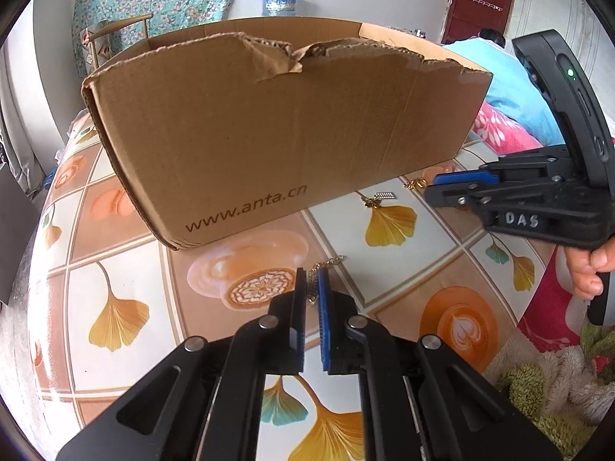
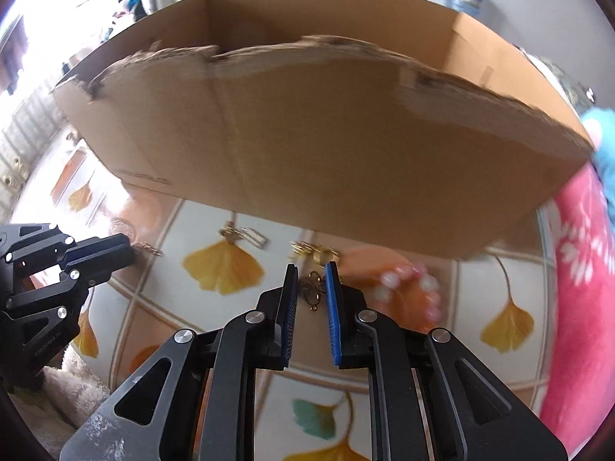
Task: Organize jewelry
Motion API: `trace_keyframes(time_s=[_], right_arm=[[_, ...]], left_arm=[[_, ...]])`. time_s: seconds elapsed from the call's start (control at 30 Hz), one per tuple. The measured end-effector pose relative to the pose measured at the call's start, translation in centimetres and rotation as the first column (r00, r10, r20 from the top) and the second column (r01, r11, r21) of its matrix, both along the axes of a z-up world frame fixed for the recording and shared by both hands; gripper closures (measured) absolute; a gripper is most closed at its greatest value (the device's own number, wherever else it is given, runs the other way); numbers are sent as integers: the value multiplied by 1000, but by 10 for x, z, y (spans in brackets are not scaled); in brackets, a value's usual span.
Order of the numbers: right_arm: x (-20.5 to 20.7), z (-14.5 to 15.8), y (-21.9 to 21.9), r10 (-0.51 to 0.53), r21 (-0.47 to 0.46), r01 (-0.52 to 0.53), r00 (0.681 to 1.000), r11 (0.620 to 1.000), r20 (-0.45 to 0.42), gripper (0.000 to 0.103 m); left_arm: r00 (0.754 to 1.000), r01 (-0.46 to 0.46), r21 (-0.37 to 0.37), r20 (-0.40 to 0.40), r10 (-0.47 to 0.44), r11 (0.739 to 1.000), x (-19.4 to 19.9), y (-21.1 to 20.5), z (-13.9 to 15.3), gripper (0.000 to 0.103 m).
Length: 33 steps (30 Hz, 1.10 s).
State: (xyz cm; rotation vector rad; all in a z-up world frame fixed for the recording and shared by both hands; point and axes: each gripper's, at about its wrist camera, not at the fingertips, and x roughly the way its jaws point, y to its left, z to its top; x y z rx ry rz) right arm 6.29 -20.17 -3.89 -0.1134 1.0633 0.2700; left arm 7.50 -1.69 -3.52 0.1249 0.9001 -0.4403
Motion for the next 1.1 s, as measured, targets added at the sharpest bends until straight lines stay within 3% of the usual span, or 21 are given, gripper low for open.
trace_keyframes(time_s=[0.2, 0.37, 0.5, 0.73, 1.1], right_arm=[[-1, 15, 11, 83, 72, -88, 995, 994, 61, 89], [7, 8, 32, 192, 61, -198, 977, 978, 94, 89], [17, -1, 29, 255, 104, -262, 964, 959, 70, 90], [22, -8, 22, 255, 141, -255, 967, 957, 15, 90], [-11, -5, 16, 248, 193, -239, 969, 952, -21, 89]], left_arm=[[1000, -2, 0, 0, 2, 1000, 0, 1, 0, 97], [1000, -3, 0, 1, 3, 1000, 0, 1, -1, 97], [1000, -4, -4, 2, 4, 1000, -1, 2, -1, 97], [1000, -4, -7, 0, 4, 1000, -1, 2, 0, 97], [1000, -4, -8, -1, 4, 1000, -1, 2, -1, 97]])
